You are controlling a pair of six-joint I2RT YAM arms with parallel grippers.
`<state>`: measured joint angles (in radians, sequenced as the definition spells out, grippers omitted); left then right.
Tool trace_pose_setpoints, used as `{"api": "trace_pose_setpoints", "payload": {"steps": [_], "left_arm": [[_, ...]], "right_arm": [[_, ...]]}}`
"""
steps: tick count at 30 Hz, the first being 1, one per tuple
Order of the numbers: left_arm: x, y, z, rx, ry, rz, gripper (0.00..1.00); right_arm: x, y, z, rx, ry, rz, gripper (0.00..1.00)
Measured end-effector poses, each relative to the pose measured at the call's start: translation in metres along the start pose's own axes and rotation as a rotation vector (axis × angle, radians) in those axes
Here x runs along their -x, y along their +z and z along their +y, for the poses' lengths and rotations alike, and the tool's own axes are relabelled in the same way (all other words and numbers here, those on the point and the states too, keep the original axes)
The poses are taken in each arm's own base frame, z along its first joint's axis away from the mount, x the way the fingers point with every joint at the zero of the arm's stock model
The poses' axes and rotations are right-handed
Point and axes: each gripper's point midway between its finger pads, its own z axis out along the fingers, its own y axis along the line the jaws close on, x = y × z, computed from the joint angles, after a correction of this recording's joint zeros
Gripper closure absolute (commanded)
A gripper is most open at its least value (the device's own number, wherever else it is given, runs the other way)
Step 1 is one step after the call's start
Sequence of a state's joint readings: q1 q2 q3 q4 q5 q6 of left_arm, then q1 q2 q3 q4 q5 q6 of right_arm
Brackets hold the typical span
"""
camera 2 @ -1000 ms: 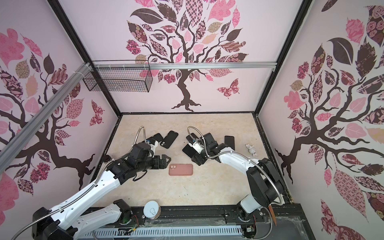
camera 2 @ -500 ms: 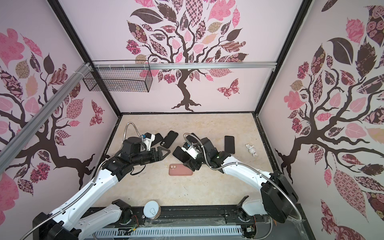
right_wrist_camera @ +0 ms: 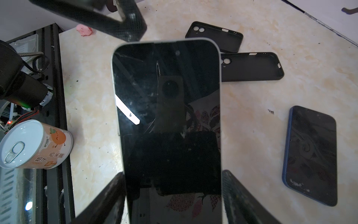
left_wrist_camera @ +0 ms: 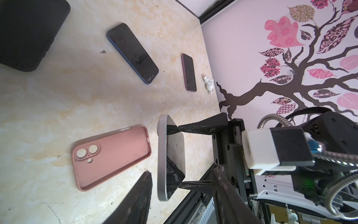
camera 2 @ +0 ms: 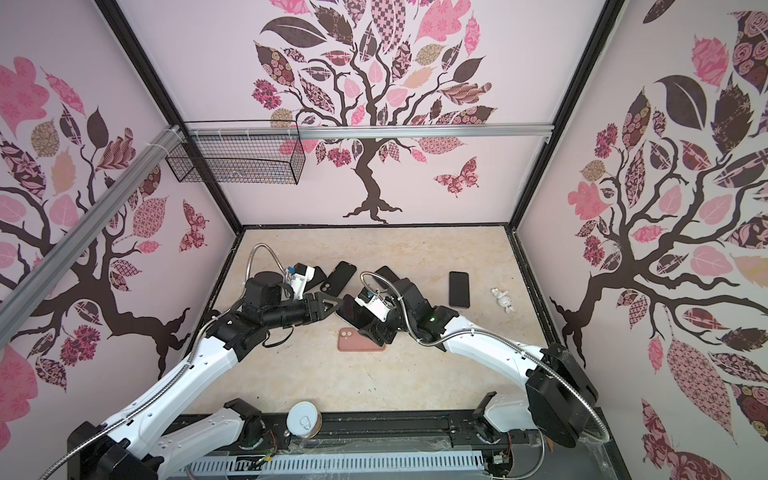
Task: Put the phone into the phone case
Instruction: 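Grasp the black phone's edge with the left gripper while the right gripper holds it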
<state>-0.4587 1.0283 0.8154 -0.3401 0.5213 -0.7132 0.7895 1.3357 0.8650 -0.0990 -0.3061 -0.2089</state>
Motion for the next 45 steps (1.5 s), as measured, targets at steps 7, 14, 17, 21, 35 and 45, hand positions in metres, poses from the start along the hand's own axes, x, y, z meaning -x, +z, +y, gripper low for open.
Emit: {"api": "trace_pose_setpoints", "payload": {"steps": [7,14,17,21,35,45], "left_arm": [[-0.003,0.002,0.003,0.001,-0.01,0.013,0.55],[-0.006,0.003,0.002,-0.008,-0.015,0.025,0.7],[-0.006,0.003,0.002,-0.008,-0.017,0.026,0.74],[-0.006,0.003,0.002,-0.008,-0.019,0.025,0.8],[-0.005,0.003,0.004,-0.002,-0.019,0.02,1.0],[-0.001,-0.004,0.016,0.061,-0.016,-0.04,1.0]], "right_arm": [[0.012,-0.001,0.002,-0.013,-0.02,-0.028,0.63],[0.012,0.0,0.003,-0.02,-0.026,-0.025,0.63],[0.013,0.0,0.003,-0.025,-0.027,-0.026,0.63],[0.017,-0.001,0.002,-0.034,-0.032,-0.033,0.63],[0.021,-0.002,-0.003,-0.072,-0.029,-0.05,0.17],[0.028,-0.05,-0.005,-0.165,0.038,-0.176,0.0]]}}
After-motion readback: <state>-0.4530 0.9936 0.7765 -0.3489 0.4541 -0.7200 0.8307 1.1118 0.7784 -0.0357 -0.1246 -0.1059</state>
